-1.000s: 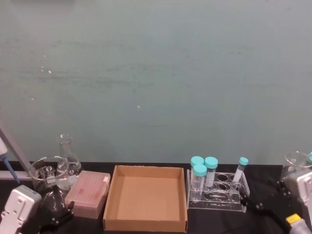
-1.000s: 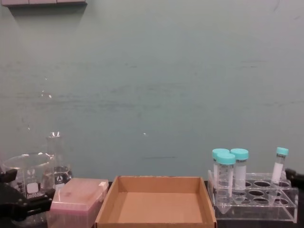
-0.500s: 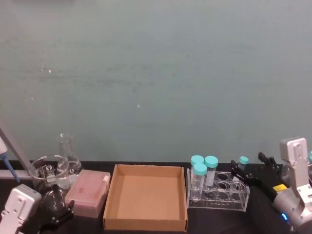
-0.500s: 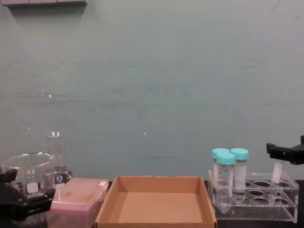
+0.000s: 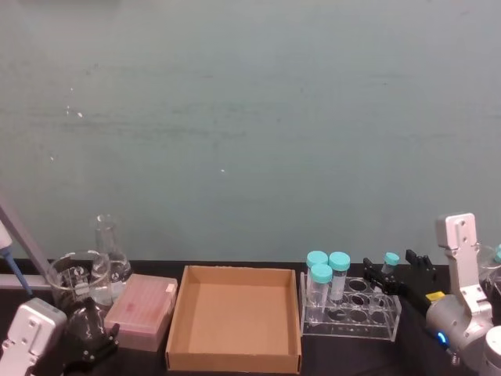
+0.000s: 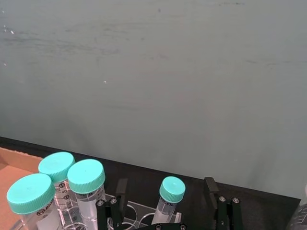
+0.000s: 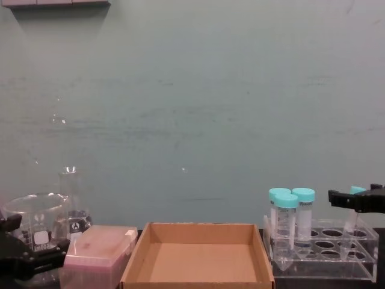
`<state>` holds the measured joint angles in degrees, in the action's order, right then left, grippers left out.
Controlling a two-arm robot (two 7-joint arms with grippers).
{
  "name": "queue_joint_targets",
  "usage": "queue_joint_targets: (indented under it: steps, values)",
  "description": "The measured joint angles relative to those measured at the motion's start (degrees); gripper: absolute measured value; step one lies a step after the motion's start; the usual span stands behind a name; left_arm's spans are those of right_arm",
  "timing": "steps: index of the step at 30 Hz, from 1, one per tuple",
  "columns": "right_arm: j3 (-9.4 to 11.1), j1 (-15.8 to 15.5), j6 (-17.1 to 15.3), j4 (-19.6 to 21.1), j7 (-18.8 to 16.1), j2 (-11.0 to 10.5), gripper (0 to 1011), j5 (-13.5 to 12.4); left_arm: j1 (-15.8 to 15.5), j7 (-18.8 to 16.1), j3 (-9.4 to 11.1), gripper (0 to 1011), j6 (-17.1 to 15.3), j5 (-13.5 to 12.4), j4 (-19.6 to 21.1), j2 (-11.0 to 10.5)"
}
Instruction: Use the right hand to move the test tube from the test tube rack into the box.
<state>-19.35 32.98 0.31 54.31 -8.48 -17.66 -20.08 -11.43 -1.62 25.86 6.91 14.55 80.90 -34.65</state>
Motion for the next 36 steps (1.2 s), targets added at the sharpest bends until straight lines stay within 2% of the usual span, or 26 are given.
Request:
queue_joint_targets:
  steps: [12, 20, 26, 27, 30, 31, 36]
  values:
    - [0.84, 0.61, 1.05, -1.83, -0.59, 1.23, 1002, 1.89, 0.00, 0.00, 0.00, 1000, 0.00, 0.00, 0.00, 0.00]
    - [0.77, 0.61, 1.03, -1.76, -0.60, 1.15, 994, 1.82, 0.00, 0.00, 0.00, 1000, 0.00, 0.00, 0.00, 0.00]
    - [0.73, 0.61, 0.93, -1.64, -0.59, 1.10, 883, 1.78, 0.00, 0.00, 0.00, 1000, 0.00, 0.00, 0.00, 0.00]
    - [0.72, 0.60, 0.92, -1.63, -0.59, 1.09, 828, 1.77, 0.00, 0.00, 0.00, 1000, 0.00, 0.00, 0.00, 0.00]
    - [0.71, 0.59, 0.90, -1.60, -0.58, 1.08, 775, 1.76, 0.00, 0.00, 0.00, 1000, 0.00, 0.00, 0.00, 0.00]
    - [0.70, 0.59, 0.89, -1.60, -0.59, 1.07, 717, 1.76, 0.00, 0.00, 0.00, 1000, 0.00, 0.00, 0.00, 0.00]
    - [0.68, 0.56, 0.86, -1.56, -0.57, 1.05, 579, 1.73, 0.00, 0.00, 0.00, 1000, 0.00, 0.00, 0.00, 0.00]
